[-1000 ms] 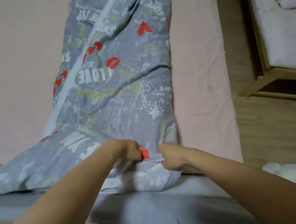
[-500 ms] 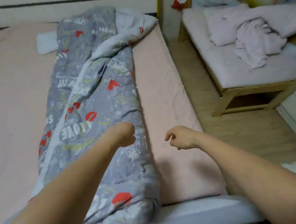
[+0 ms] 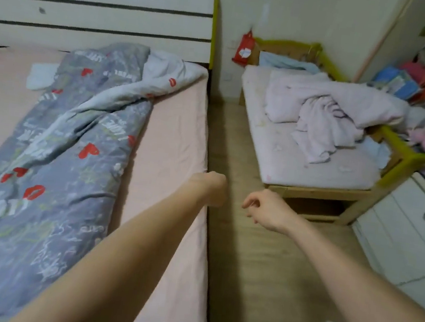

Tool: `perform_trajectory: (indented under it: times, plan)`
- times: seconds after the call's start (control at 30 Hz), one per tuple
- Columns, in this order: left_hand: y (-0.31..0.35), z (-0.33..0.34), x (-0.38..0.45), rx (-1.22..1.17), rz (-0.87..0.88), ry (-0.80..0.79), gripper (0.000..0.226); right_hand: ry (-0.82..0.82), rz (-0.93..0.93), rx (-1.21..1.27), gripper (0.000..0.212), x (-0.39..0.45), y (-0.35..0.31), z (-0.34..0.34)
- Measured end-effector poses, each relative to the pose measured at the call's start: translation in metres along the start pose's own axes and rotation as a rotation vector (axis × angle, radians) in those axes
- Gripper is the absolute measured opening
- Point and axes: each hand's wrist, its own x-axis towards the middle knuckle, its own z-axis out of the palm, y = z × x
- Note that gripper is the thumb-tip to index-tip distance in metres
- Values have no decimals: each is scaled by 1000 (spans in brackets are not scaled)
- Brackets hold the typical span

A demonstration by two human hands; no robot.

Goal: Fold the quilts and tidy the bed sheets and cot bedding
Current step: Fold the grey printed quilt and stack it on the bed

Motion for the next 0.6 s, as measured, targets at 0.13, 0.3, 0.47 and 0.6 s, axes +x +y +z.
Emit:
perform_trajectory:
  times: [0.13,0.3,0.47,0.6]
  plan:
    - [27,-26,39,-55,-48,0,17,-20,-6,-12,28,35,32,-28]
    - [-17,-25,80,-103,-163,25,29,-88,-99,-154,27,113,31,-36]
    - [-103,-24,123,-185,-355,14,33,-168,-263,-227,30,218,-5,-30]
    - [-171,-23,160,-259,-528,32,33,-221,-365,-265,30,308,-38,-24]
